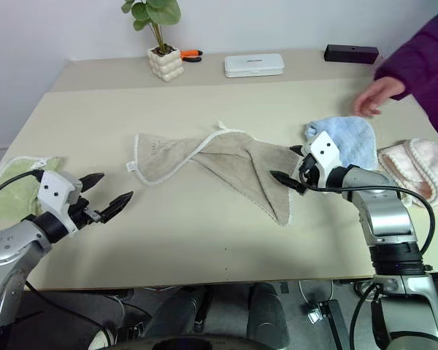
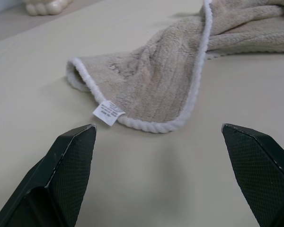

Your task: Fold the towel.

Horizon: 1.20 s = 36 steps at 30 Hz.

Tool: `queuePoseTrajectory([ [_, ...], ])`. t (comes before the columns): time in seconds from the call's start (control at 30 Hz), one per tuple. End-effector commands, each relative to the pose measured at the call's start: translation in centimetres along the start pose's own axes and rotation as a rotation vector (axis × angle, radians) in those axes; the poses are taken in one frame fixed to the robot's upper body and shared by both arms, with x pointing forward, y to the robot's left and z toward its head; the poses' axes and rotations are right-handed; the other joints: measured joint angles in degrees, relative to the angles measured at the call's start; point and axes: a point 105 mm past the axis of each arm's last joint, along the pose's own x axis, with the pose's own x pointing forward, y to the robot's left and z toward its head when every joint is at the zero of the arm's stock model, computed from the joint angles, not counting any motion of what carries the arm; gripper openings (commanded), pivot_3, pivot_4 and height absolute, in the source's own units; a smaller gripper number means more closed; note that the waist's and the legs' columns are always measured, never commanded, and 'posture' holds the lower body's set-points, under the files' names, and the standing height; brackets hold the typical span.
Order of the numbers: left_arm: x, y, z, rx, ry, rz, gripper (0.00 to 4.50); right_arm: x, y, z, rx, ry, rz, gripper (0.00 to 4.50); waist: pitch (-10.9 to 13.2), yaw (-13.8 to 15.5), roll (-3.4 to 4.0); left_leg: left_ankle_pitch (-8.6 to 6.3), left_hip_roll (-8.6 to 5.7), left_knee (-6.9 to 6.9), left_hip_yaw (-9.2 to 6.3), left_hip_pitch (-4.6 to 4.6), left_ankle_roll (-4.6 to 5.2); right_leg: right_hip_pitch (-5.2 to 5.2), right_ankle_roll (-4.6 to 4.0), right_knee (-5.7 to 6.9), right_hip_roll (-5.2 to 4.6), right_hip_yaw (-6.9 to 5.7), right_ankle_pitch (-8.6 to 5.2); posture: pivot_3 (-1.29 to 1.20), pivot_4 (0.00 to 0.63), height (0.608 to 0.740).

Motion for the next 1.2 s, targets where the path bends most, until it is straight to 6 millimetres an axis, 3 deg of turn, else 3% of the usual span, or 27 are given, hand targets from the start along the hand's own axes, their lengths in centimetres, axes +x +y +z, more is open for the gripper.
queuePoseTrajectory([
  [0.03,0.0,0.0,0.6,0.026,-0.024,-0.006,4.34,-0.4,-0.1,1.4,-0.039,-0.048,-0.020,4.50,0.00,0.01,0.00,0.00,0.00,0.00,0.00,0.00,0.00,-0.01,0.00,0.00,0.00,0.00,0.00,0.00,0.150,0.740],
  [0.37,0.5,0.4,0.8,0.037,-0.036,-0.009,4.34,0.5,0.7,1.7,-0.035,-0.065,0.003,4.50,0.00,0.02,0.00,-0.01,0.03,0.00,0.07,0.00,0.01,-0.04,0.02,0.00,0.04,0.06,0.01,0.00,0.150,0.740],
  [0.57,0.5,0.2,0.3,0.046,-0.006,-0.054,4.34,1.0,2.5,1.2,0.050,-0.077,0.060,4.50,0.00,-0.01,0.00,-0.02,0.05,-0.01,0.10,0.00,0.03,-0.07,0.03,0.00,0.06,0.10,0.02,0.00,0.150,0.740],
  [0.67,1.1,-1.0,0.7,0.117,0.019,-0.143,4.34,1.2,3.8,2.1,0.064,-0.096,0.118,4.50,0.00,0.00,-0.01,-0.02,0.05,0.00,0.11,0.00,0.03,-0.07,0.03,0.01,0.05,0.11,0.03,0.00,0.150,0.740],
  [0.93,4.5,-1.2,-0.9,0.288,0.111,-0.229,4.34,1.9,4.1,2.6,0.046,-0.102,0.074,4.50,0.00,0.02,-0.02,-0.03,0.05,0.00,0.15,0.00,0.05,-0.07,0.05,-0.01,0.07,0.14,0.07,0.00,0.150,0.740],
  [1.2,9.2,-0.8,-2.6,0.248,0.139,-0.218,4.34,2.3,4.1,3.4,0.030,-0.130,0.053,4.50,0.00,-0.02,-0.02,-0.03,0.06,0.03,0.14,0.01,0.04,-0.08,0.23,-0.03,0.13,0.16,0.24,0.00,0.150,0.740],
])
